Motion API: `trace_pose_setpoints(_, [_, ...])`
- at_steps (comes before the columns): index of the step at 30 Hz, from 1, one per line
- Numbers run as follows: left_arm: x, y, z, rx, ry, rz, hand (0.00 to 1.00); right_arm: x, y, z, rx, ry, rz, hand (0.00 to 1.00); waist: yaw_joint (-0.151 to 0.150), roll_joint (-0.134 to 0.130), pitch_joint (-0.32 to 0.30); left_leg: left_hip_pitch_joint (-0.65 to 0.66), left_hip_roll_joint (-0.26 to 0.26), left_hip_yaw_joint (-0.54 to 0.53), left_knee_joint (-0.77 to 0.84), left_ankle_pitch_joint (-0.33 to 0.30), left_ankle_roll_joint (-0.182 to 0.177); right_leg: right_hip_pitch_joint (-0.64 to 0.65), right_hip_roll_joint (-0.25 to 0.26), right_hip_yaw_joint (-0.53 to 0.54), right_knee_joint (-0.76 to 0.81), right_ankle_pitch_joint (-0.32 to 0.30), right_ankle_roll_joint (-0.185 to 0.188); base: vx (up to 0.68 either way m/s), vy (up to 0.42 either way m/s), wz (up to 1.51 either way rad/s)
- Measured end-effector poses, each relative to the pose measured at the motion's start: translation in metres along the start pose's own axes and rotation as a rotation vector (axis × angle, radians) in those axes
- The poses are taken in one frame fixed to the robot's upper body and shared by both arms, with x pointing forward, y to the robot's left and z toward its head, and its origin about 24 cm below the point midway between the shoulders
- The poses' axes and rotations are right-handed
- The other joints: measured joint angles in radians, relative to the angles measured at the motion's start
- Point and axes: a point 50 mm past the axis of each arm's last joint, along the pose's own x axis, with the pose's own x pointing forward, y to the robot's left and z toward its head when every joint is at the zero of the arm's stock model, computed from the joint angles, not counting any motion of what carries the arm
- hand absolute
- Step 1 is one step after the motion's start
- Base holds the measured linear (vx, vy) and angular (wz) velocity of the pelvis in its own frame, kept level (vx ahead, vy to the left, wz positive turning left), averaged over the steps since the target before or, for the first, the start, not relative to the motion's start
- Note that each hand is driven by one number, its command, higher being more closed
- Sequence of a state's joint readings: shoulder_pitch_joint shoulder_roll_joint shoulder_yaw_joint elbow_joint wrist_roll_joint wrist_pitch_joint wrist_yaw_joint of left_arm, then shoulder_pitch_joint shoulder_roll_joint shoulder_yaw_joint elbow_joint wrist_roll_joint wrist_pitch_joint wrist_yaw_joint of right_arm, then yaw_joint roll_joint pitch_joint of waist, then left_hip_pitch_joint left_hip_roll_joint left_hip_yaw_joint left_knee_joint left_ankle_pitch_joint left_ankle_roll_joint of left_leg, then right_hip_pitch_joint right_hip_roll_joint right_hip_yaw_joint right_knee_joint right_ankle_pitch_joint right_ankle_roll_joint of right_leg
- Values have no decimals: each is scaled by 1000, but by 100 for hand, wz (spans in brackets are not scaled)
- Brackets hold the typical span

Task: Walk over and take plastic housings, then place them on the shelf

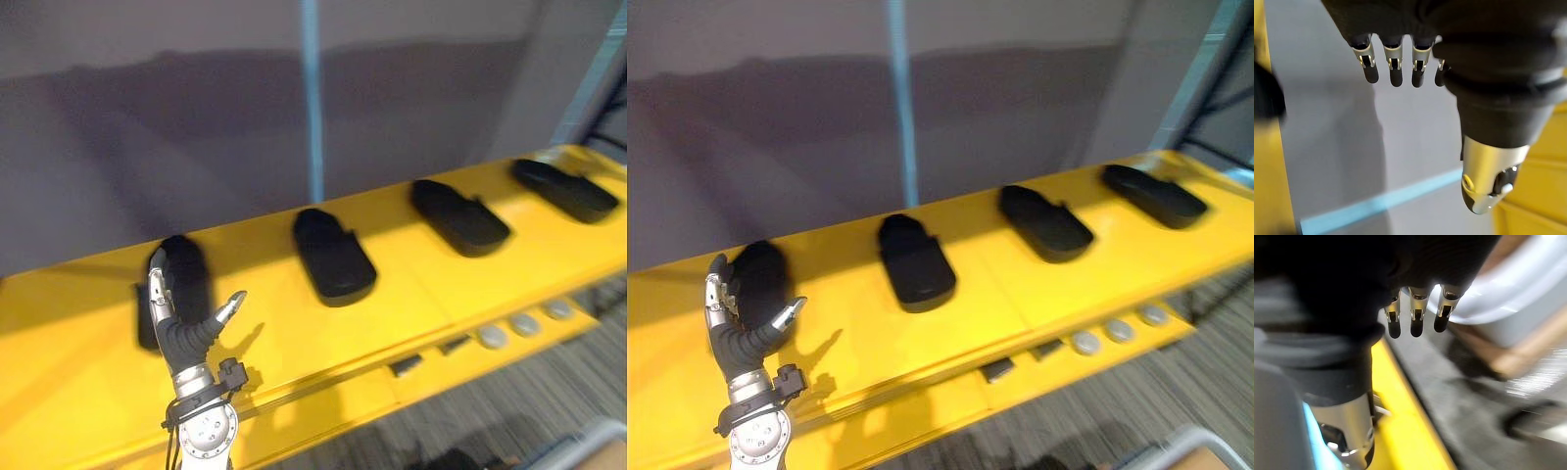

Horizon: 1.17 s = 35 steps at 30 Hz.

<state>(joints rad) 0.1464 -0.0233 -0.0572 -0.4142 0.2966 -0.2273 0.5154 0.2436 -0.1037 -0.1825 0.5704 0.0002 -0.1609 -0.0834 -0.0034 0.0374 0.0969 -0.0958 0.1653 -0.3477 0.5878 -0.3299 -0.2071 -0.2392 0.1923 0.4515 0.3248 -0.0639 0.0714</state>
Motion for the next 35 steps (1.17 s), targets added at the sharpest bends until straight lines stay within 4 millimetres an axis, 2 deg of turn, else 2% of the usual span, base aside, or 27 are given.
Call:
trace_pose_setpoints(2, [0,-13,6,-51,-13,-36,0,-9,-1,9,12,-65,-2,0,-28,-30,0,15,-20,0,11,-40,15,-29,7,21,59,-17,15,-71,190,-56])
trace_pose_setpoints(4, [2,-24,11,-95,-29,-53,0,-21,-3,15,44,-114,-19,0,-33,-40,1,52,-24,56,-24,-87,32,-40,16,62,85,-16,30,-130,198,-67])
trace_pose_setpoints(5, [4,-29,14,-112,-45,-69,0,-29,-1,18,76,-140,-24,0,-31,-44,3,84,-30,113,-57,-107,57,-37,14,108,77,5,62,-171,254,-119])
trace_pose_setpoints(6, [5,-33,17,-126,-57,-80,0,-34,3,23,93,-170,-20,0,-29,-47,4,108,-43,188,-88,-126,96,-42,6,144,46,52,95,-200,273,-141])
trace_pose_setpoints(7, [6,-34,17,-129,-60,-83,0,-35,6,27,98,-186,-10,0,-28,-50,6,113,-52,228,-97,-135,120,-56,1,131,31,93,102,-362,329,-225])
trace_pose_setpoints(8, [5,-35,17,-129,-59,-91,0,-35,15,33,105,-208,20,0,-6,-55,19,112,-56,356,-107,-106,172,-66,-49,-38,-119,259,81,-365,229,-223])
trace_pose_setpoints(9, [5,-37,17,-133,-59,-99,0,-36,17,33,108,-211,26,0,-1,-64,20,114,-65,426,-124,-90,189,-61,-103,-220,-151,271,47,-377,197,-220])
trace_pose_setpoints(10, [5,-38,17,-135,-57,-103,0,-36,17,32,99,-208,27,0,-1,-63,22,116,-65,461,-135,-80,200,-81,-127,-314,-84,217,-11,-282,134,-142])
trace_pose_setpoints(11, [6,-38,17,-135,-58,-105,0,-36,17,31,87,-202,28,0,-7,-62,20,123,-61,514,-159,-61,210,-110,-160,-421,60,134,-38,-310,163,-152])
trace_pose_setpoints(12, [7,-39,18,-139,-67,-105,0,-37,17,30,68,-199,30,0,-18,-58,19,142,-45,576,-200,-29,214,-103,-192,-477,245,16,-38,-319,131,-155])
trace_pose_setpoints(14, [8,-39,19,-143,-73,-104,0,-37,17,29,62,-198,33,0,-23,-59,16,154,-20,627,-229,-4,200,-49,-214,-489,323,-67,-33,-178,-10,-116])
trace_pose_setpoints(16, [10,-34,16,-125,-68,-88,0,-35,19,31,46,-205,40,0,-24,-68,-8,152,-3,696,-272,25,174,34,-270,-495,315,-157,-21,-74,-111,-106])
trace_pose_setpoints(17, [10,-32,14,-115,-63,-81,0,-35,19,31,45,-205,42,0,-24,-72,-19,149,-8,705,-280,26,171,48,-286,-495,287,-176,-12,-13,-159,-102])
trace_pose_setpoints(18, [11,-27,10,-93,-52,-65,0,-33,19,34,37,-214,44,0,-25,-85,-43,132,-35,692,-296,25,160,67,-291,-498,178,-210,-7,10,-166,-110])
trace_pose_setpoints(19, [11,-24,4,-71,-32,-56,0,-29,15,40,14,-235,47,0,-12,-71,-71,112,-59,662,-331,41,151,73,-270,-493,73,-228,-28,57,-169,-106])
trace_pose_setpoints(20, [12,-22,1,-61,-24,-53,0,-27,13,44,4,-250,49,0,-15,-55,-79,105,-60,642,-349,49,161,69,-256,-490,48,-211,-33,95,-150,-72])
trace_pose_setpoints(21, [13,-22,1,-57,-25,-66,0,-26,9,49,-8,-273,44,0,-34,-43,-86,113,-58,620,-379,76,164,76,-235,-487,18,-196,-42,117,-118,-27])
trace_pose_setpoints(22, [13,-22,1,-57,-27,-72,0,-27,6,52,-9,-290,37,0,-42,-44,-89,130,-51,608,-399,83,168,90,-216,-483,10,-187,-51,126,-128,-21])
trace_pose_setpoints(25, [13,-19,-3,-44,-14,-87,0,-28,-2,60,-8,-336,12,0,-42,-37,-97,144,-38,588,-411,94,153,88,-196,-478,13,-179,-55,126,-90,-24])
trace_pose_setpoints(28, [6,-17,-27,-77,112,-126,0,-24,-10,54,-21,-315,-3,0,-42,-35,-99,155,-41,591,-397,118,152,121,-194,-460,-33,-145,-51,134,27,-17])
trace_pose_setpoints(29, [-3,-14,-47,-43,199,-165,0,-18,-10,42,-12,-258,-10,0,-42,-42,-97,128,-47,590,-320,126,161,164,-211,-448,-93,-103,-47,96,113,-9])
trace_pose_setpoints(30, [-13,-10,-68,-2,291,-216,0,-10,-6,28,11,-177,-12,0,-40,-72,-94,115,-92,583,-393,82,125,191,-255,-431,-133,-93,-37,83,117,-8])
trace_pose_setpoints(31, [-20,-10,-80,7,349,-243,0,-5,-8,19,15,-128,-25,0,-40,-64,-92,124,-115,574,-518,120,140,199,-263,-432,-147,-85,-27,64,139,-12])
trace_pose_setpoints(32, [-35,-7,-100,26,461,-283,0,0,-15,2,18,-31,-52,0,-31,-40,-96,133,-120,567,-638,301,174,205,-259,-433,-158,-82,-20,129,152,-13])
trace_pose_setpoints(33, [-53,1,-121,58,585,-309,0,-1,-11,-14,33,51,-49,0,-28,-33,-107,146,-128,570,-642,307,176,213,-267,-433,-169,-74,-9,137,156,-8])
trace_pose_setpoints(35, [-72,14,-143,95,725,-339,0,-5,-3,-31,52,135,-38,0,-29,-44,-100,148,-133,562,-632,305,177,234,-278,-437,-186,-56,-2,85,79,10])
